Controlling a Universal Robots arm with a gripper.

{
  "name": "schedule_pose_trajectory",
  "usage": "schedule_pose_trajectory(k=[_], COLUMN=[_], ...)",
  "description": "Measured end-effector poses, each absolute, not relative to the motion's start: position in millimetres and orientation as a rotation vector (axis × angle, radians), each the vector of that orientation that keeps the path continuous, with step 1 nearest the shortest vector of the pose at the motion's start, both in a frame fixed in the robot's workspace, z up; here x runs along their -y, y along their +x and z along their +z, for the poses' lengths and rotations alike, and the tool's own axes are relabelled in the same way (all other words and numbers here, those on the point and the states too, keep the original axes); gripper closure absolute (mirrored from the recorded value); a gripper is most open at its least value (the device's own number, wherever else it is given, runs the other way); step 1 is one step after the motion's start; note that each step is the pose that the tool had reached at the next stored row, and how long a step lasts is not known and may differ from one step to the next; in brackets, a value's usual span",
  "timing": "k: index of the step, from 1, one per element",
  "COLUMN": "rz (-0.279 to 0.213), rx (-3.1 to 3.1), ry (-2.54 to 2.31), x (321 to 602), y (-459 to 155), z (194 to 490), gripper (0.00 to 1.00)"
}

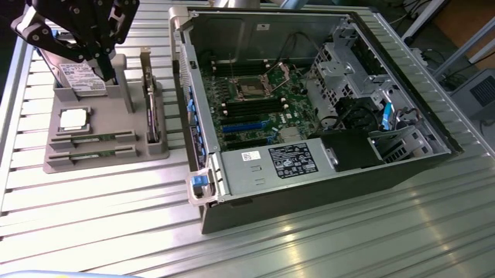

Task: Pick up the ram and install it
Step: 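Pick up the ram and move it above insertion slot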

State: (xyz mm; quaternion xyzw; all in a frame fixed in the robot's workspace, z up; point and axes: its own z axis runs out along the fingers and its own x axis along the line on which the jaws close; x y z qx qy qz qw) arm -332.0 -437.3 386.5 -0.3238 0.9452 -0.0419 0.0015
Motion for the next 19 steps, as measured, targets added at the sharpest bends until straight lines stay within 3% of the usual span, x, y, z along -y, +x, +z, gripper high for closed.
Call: schedule_pose_trajectory(k=[19], rz=[-0.163], rx=[-2.927], ry=[-1.132], x=[437.3], y=[-332.0], z=[386.5], gripper=[0.90])
